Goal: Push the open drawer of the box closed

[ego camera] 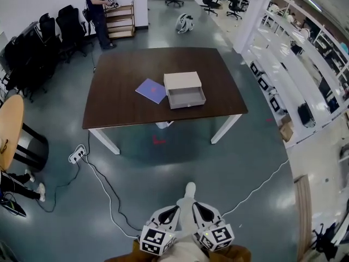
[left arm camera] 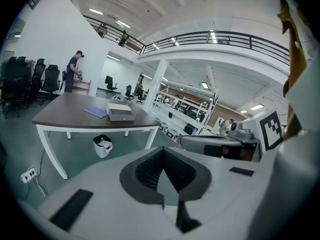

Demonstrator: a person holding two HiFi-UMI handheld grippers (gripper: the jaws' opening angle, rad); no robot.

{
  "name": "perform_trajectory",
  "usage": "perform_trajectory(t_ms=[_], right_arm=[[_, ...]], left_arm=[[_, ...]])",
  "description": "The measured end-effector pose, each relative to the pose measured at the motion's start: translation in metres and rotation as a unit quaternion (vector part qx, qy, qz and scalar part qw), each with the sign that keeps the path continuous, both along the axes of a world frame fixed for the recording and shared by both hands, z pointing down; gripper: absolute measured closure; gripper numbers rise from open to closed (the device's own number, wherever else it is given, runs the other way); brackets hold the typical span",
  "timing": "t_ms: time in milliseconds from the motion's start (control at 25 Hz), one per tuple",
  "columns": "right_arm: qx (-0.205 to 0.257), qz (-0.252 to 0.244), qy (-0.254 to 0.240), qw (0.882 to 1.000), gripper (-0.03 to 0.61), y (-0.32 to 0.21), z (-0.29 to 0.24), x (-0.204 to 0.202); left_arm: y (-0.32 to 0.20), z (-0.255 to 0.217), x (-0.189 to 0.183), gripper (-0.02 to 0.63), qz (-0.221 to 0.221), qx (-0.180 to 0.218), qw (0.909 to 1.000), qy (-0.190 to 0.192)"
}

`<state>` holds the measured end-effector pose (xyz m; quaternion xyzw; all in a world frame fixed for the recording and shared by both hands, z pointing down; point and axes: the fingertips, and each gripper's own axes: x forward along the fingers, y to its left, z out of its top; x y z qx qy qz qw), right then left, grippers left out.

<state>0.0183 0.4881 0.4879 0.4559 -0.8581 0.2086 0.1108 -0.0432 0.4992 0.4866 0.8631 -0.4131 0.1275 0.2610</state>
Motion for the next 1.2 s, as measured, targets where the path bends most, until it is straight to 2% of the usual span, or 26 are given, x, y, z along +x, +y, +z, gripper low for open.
perform_trajectory(t_ms=[160,320,560,680,960,1200], right_arm=[[-0.007,0.01,-0.012,1.0,0.574,-0.044,0.006,0.015],[-0.005,-0.002,-0.021,1.0,0.574,-0.103,0.007,0.033],[-0.005,-0.017,-0.038,0.999,0.574,-0.203,0.002,0.088],[-0.006,-0.031,-0.034,0.999,0.574,-0.248,0.002,0.103],[-0.008,-0.052,-0.037,0.998,0.574,-0.316,0.001,0.115],[-0.017,-0.06,-0.034,0.997,0.574,-0.358,0.004,0.108]], left_arm=[[-0.04,0.005,0.014,0.609,0.003,-0.005,1.0,-0.007],[-0.099,0.004,0.032,0.607,-0.007,-0.001,0.9999,-0.015],[-0.196,0.001,0.096,0.609,-0.009,0.0,0.9995,-0.031],[-0.24,-0.001,0.117,0.607,-0.016,0.003,0.999,-0.041],[-0.309,-0.003,0.138,0.609,-0.04,0.007,0.9979,-0.05],[-0.352,0.001,0.135,0.609,-0.05,-0.002,0.998,-0.039]])
